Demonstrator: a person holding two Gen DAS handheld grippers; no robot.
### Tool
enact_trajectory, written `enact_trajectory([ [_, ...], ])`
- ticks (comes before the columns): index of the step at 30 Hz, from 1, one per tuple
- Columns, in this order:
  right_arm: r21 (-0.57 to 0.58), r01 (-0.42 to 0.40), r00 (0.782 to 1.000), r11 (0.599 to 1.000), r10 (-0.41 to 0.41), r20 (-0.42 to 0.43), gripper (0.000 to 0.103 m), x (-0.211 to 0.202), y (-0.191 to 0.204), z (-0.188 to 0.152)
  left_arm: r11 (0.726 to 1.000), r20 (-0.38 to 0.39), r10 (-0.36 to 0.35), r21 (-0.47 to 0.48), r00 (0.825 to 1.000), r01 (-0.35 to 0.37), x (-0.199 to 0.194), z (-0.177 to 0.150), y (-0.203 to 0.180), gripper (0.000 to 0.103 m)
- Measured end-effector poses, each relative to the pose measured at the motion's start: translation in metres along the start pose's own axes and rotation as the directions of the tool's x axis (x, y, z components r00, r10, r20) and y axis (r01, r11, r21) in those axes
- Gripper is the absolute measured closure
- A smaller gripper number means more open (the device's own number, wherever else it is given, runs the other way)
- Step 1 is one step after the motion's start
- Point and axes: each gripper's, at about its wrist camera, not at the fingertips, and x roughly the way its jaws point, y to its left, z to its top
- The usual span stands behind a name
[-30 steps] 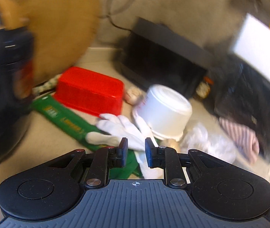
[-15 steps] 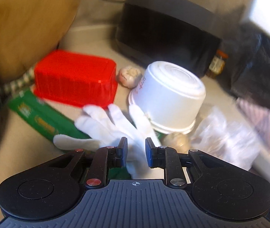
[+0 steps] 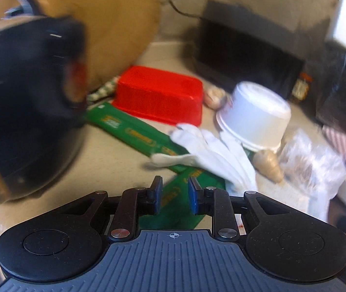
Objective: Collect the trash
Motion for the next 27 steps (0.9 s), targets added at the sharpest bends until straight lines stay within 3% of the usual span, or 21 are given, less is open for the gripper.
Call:
enact_trajectory([
  [3, -0.076, -0.111, 0.994, 0.991, 0.111, -0.010, 0.008, 0.028, 0.032, 0.025, 0.999, 0.002, 0.027, -0.017, 1.000, -0.027, -0.024, -0.004, 0.001, 0.076],
  [7, -0.130, -0.201, 0.977, 0.971, 0.188, -0.102, 0.008, 0.081, 0.077, 0.047, 0.994, 0.007, 0.104, 0.013, 0.995, -0.104, -0.049, -0.018, -0.008, 0.076],
  [11, -0.164, -0.212, 0.969, 0.963, 0.186, -0.161, 0.010, 0.122, 0.108, 0.054, 0.997, -0.008, 0.063, 0.052, 0.998, -0.062, -0.068, -0.032, -0.016, 0.076],
  [13, -0.177, -0.206, 0.969, 0.962, 0.176, -0.173, 0.019, 0.131, 0.119, 0.052, 0.997, -0.007, 0.050, 0.063, 0.999, -0.050, -0.074, -0.035, -0.020, 0.076],
  [15, -0.182, -0.221, 0.963, 0.958, 0.185, -0.195, 0.053, 0.133, 0.125, 0.050, 0.997, -0.006, 0.043, 0.072, 0.999, -0.042, -0.078, -0.037, -0.022, 0.076],
  [18, -0.165, -0.234, 0.958, 0.958, 0.200, -0.204, 0.079, 0.126, 0.119, 0.052, 0.995, -0.006, 0.037, 0.088, 0.999, -0.036, -0.078, -0.036, -0.028, 0.076],
  [27, -0.027, -0.125, 0.986, 0.992, 0.121, -0.119, 0.084, 0.078, 0.046, 0.055, 0.975, -0.068, -0.075, 0.202, 0.995, 0.088, -0.056, -0.037, -0.070, 0.076],
])
